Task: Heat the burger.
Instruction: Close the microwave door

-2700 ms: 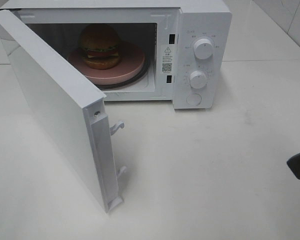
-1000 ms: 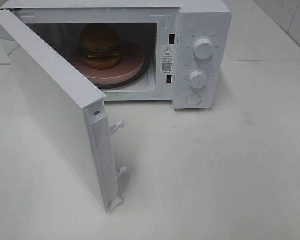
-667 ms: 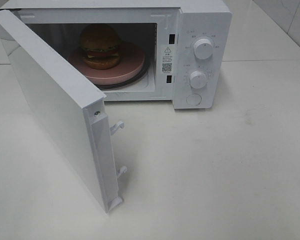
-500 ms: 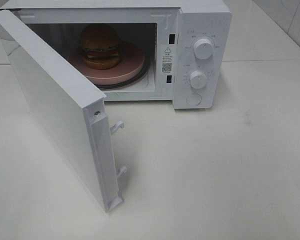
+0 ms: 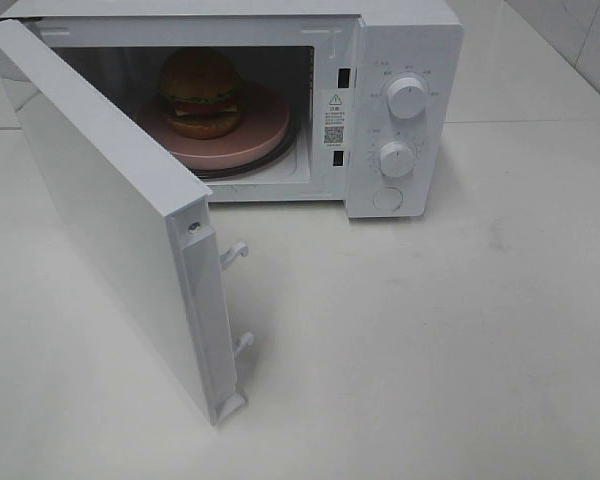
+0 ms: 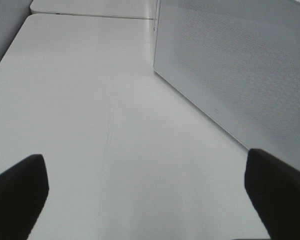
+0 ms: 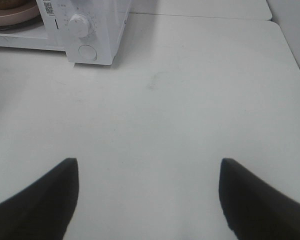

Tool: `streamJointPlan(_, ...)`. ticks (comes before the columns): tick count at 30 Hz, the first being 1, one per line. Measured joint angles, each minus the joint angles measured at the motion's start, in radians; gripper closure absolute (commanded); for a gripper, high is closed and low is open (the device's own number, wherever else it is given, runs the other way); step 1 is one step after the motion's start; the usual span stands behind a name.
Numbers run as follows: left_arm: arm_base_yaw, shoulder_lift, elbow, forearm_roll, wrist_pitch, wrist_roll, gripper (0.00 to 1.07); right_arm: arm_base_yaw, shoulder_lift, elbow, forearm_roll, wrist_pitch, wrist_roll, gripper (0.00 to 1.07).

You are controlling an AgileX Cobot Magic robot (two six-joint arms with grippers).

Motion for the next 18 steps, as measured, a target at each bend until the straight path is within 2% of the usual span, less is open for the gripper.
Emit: streamJointPlan(18, 0.000, 0.007, 0.000, 0.000, 0.000, 0.000, 0.04, 0.000, 0.000, 0.000, 0.000, 0.000, 0.000, 0.32)
